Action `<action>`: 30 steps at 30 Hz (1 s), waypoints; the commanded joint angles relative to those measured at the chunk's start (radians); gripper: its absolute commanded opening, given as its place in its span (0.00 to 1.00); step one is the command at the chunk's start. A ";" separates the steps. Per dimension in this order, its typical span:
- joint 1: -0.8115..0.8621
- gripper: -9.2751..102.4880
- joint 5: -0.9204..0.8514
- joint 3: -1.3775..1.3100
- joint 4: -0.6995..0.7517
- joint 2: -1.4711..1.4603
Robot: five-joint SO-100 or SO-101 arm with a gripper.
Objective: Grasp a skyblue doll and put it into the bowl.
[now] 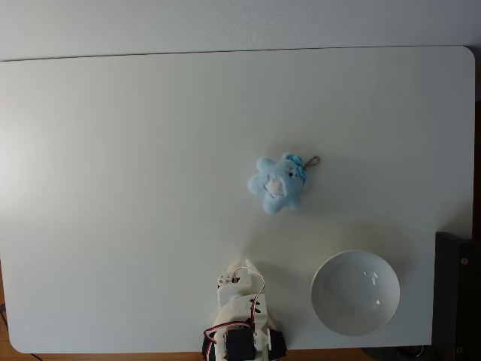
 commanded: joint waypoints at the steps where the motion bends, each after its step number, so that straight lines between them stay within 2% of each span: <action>1: 0.005 0.09 0.006 -0.025 0.002 0.284; 30: 0.005 0.09 0.002 -0.026 -0.002 0.284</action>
